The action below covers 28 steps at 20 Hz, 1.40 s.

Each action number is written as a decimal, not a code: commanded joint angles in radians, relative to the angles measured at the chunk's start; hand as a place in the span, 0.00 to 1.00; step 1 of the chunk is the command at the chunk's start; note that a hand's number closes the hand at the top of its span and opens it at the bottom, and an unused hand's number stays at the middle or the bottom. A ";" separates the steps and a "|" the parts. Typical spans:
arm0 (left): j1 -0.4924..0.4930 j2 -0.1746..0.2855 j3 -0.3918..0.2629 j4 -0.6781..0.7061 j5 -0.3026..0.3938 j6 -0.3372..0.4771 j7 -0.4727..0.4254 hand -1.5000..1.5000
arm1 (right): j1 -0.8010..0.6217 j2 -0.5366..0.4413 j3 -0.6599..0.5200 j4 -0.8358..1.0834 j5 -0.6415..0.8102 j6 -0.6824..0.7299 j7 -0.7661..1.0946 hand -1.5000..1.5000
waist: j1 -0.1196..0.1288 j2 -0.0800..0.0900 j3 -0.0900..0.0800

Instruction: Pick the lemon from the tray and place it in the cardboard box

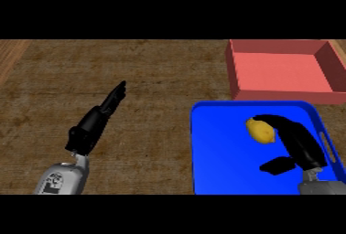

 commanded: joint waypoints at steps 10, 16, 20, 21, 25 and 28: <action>-0.037 -0.018 0.023 -0.011 -0.023 -0.011 0.039 0.50 | 0.008 -0.078 0.058 -0.026 0.136 0.061 -0.047 1.00 | -0.002 0.002 0.005; 0.035 -0.050 -0.013 -0.055 -0.045 0.000 0.010 0.50 | -0.054 -0.098 0.046 0.099 0.215 -0.044 -0.114 1.00 | 0.002 0.003 0.006; 0.004 -0.014 0.049 -0.016 -0.012 -0.026 0.008 0.50 | -0.055 -0.118 -0.006 -0.103 0.204 -0.025 -0.045 1.00 | -0.007 0.001 0.005; 0.036 -0.004 0.039 -0.084 0.021 -0.068 0.048 0.50 | -0.071 -0.086 0.020 -0.095 0.245 -0.039 -0.009 1.00 | 0.000 0.001 0.005; -0.008 -0.047 0.021 -0.064 -0.027 -0.009 0.057 0.50 | -0.068 -0.109 -0.041 -0.304 0.137 0.106 0.011 1.00 | -0.005 0.000 0.005; -0.010 -0.020 0.039 -0.036 -0.020 -0.036 0.044 0.50 | 0.004 -0.143 -0.088 -0.483 0.066 0.180 -0.002 1.00 | -0.011 -0.001 0.005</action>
